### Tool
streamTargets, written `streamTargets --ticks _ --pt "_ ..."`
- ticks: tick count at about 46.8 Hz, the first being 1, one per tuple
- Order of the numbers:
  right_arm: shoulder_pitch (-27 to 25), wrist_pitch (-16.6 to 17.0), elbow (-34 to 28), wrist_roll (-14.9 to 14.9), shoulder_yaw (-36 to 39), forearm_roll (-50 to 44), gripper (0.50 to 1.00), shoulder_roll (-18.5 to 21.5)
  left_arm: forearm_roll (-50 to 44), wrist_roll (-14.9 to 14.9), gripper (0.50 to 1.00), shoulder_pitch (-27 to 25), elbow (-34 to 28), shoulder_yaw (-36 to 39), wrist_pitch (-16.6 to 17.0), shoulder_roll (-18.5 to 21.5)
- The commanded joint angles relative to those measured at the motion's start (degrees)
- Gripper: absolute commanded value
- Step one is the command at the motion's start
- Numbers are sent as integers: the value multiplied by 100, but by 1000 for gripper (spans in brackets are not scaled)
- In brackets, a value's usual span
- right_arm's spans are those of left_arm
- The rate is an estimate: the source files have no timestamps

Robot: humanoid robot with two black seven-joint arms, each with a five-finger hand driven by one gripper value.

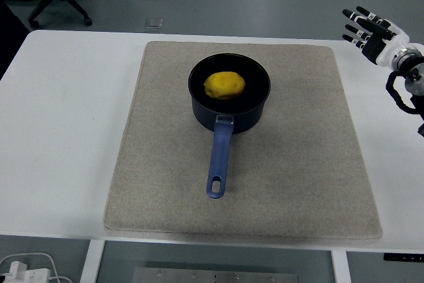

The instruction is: Put the potato in the blue pot

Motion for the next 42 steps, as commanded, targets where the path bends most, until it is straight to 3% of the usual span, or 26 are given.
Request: streamTargets --ticks 1,42 --pt "22 -54 1 8 11 0 901 11 -1 0 996 0 8 3 0 0" --pt "22 -45 27 52 -77 -123 903 161 8 0 996 -9 -19 -5 -17 0"
